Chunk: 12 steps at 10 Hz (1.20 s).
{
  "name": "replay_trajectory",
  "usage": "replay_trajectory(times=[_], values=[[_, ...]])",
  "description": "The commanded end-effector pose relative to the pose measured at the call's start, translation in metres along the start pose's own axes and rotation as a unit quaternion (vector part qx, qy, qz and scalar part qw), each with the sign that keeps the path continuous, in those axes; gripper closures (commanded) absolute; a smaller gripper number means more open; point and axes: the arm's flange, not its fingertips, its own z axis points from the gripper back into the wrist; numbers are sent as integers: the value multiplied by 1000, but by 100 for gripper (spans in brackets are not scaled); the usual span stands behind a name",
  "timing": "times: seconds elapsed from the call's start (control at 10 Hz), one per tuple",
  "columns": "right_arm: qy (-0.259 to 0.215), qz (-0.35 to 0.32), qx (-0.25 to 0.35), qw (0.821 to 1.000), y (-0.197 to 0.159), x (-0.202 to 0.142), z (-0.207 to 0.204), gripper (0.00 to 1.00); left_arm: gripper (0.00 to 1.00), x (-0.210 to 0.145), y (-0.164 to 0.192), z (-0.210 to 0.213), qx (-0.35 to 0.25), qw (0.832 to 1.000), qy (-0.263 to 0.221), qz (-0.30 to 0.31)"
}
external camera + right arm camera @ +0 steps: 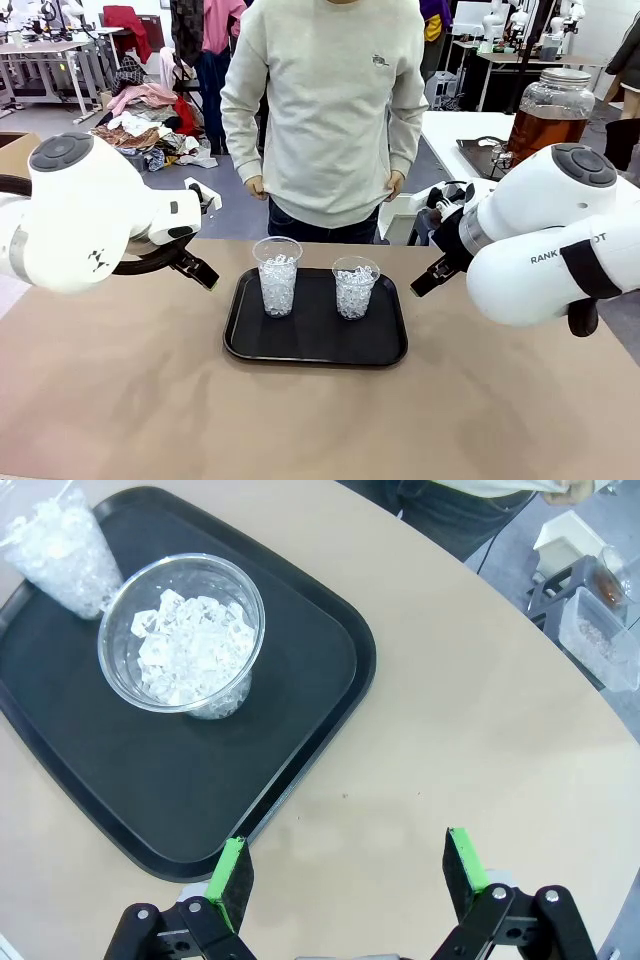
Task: Pour the drink into the iced cup.
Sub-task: Pick up the iced cup indicated by the human and present it to them.
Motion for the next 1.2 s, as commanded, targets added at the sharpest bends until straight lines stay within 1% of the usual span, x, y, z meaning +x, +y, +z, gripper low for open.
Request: replay_trajectory(times=[0.0,0.2,0.3,0.4,0.6,0.8,0.9,1.1], values=[[0,0,0,1000,0,0,0,0,0,0,0,0,0,1000,0,0],[5,-10,-9,1000,-14,9,10,0,0,7,13,14,8,1000,-5,3],[5,-20,8,1000,-19,13,18,0,0,10,17,21,1,1000,-5,9],[2,-41,34,999,-24,19,28,0,0,14,22,29,-20,999,-12,24],[-7,-85,97,992,-36,25,50,0,0,18,39,50,-81,995,-26,59],[-20,-124,138,982,-48,27,67,0,0,18,59,66,-137,987,-14,86],[-30,-146,146,978,-57,26,75,0,0,16,70,73,-171,981,-18,91],[-50,-195,200,959,-74,17,87,0,0,7,89,79,-249,959,-35,132]])
